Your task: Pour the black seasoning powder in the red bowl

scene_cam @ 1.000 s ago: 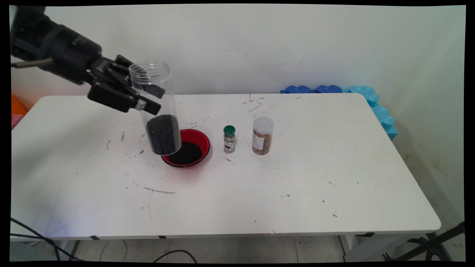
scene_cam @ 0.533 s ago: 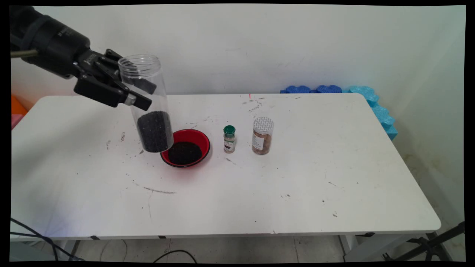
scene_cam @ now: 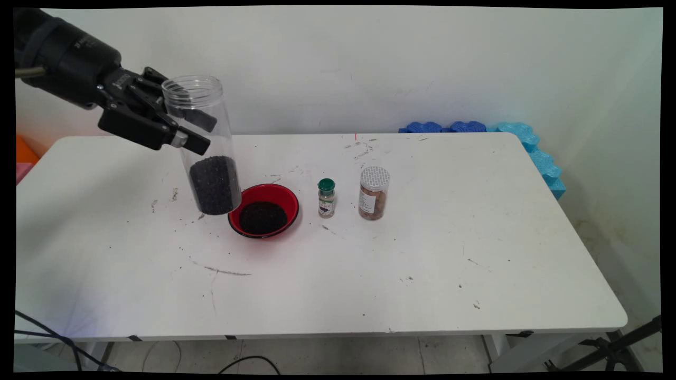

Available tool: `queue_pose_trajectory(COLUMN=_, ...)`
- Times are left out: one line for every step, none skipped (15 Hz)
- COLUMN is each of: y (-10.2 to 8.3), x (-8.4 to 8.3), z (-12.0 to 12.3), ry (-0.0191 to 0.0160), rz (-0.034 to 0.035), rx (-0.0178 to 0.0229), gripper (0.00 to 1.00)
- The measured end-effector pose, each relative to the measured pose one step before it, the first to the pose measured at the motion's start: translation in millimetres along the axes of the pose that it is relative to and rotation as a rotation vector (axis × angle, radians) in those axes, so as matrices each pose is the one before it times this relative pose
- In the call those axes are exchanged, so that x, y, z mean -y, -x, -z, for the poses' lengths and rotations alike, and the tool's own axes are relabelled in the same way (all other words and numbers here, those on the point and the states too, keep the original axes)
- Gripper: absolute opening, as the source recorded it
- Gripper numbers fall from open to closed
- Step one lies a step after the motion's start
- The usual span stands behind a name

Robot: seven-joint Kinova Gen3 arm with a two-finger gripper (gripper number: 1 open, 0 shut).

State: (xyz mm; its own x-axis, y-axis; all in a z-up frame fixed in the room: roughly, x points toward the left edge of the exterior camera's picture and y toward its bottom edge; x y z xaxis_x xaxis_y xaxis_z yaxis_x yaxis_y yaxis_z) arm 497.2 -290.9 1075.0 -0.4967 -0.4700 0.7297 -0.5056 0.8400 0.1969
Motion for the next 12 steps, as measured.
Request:
queue_pose_trajectory(y=1.03, x=0.87, z=0.02, ry=-0.00065, rz=0.00702, rx=0.00271, gripper=0.0)
queue_pose_trajectory(y=0.78, x=0.7, z=-0.2, ry=-0.00003, rz=0.00542, rx=0.00229, gripper=0.0)
queue_pose_trajectory(y=1.73, x=1.23, z=-0.83, ry=0.00097, rz=0.01076, rx=0.00555, gripper=0.0)
queue_pose_trajectory(y=2.23, x=1.6, z=-1.33, ry=0.00217, rz=0.01429, rx=0.00667, gripper=0.0)
queue_pose_trajectory(y=2.2, x=1.56, z=-1.83, ry=0.00379, rz=0.01568, rx=0.00633, gripper=0.0)
queue_pose_trajectory(y=1.71, x=1.44, z=-2.09, ry=0.00358, rz=0.018, rx=0.00521, gripper=0.0)
queue_pose_trajectory(y=1.79, x=1.82, z=-2.54, ry=0.00264, rz=0.02576, rx=0.00618, gripper=0.0)
queue_pose_trajectory(y=1.6, x=2.36, z=-2.81, ry=-0.00043, rz=0.037, rx=0.00699, gripper=0.0)
queue_pose_trajectory(y=1.23, x=2.2, z=-2.42, ry=-0.00154, rz=0.04057, rx=0.0047, gripper=0.0)
queue_pose_trajectory(y=0.71, x=1.73, z=-1.78, ry=-0.00126, rz=0.02838, rx=0.00368, gripper=0.0)
queue_pose_trajectory(y=1.35, x=2.94, z=-2.69, ry=-0.00363, rz=0.04584, rx=0.00621, gripper=0.0)
queue_pose_trajectory(y=0.76, x=2.09, z=-1.83, ry=-0.00269, rz=0.03038, rx=0.00404, gripper=0.0)
